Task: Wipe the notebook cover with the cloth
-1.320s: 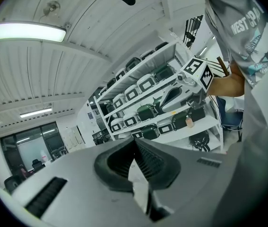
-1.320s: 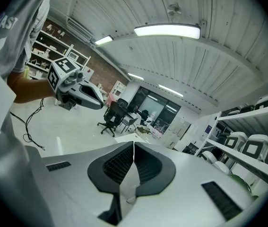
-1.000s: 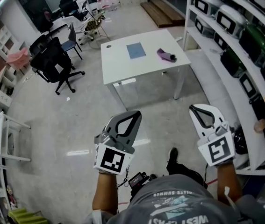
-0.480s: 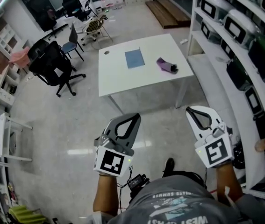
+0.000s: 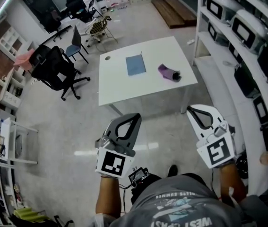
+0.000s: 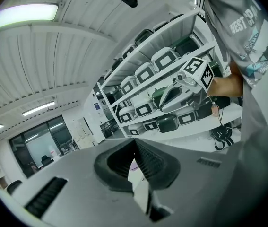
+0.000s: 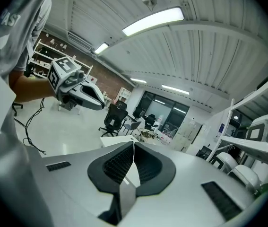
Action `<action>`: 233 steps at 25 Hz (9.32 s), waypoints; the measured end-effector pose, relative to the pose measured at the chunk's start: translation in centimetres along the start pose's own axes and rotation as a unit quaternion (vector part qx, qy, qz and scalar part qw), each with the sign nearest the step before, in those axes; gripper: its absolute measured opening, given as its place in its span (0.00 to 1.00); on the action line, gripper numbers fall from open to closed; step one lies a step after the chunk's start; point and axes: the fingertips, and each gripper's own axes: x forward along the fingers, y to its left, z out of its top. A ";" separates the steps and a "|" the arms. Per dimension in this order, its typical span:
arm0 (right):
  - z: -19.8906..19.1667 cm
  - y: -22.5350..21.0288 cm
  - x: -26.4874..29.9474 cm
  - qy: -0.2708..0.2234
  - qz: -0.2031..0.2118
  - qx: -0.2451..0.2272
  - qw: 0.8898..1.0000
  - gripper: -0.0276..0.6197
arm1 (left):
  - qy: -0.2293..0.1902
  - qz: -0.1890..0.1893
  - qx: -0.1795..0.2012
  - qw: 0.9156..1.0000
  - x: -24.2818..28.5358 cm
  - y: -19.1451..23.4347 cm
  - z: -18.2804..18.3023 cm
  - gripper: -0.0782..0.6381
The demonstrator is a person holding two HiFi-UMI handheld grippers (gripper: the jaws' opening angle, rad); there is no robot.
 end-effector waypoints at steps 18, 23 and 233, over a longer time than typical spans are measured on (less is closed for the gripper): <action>-2.0 -4.9 6.5 0.036 -0.042 0.011 0.998 0.09 | -0.038 -0.040 0.006 0.998 7.9 6.6 -2.4 0.11; -1.4 -6.2 10.4 0.046 -0.055 0.022 0.997 0.09 | -0.044 -0.059 0.005 0.997 10.0 10.2 -4.3 0.11; -29.0 -3.6 63.6 0.250 0.190 0.163 0.935 0.18 | 0.183 -0.013 -0.219 0.958 28.4 27.8 -38.9 0.11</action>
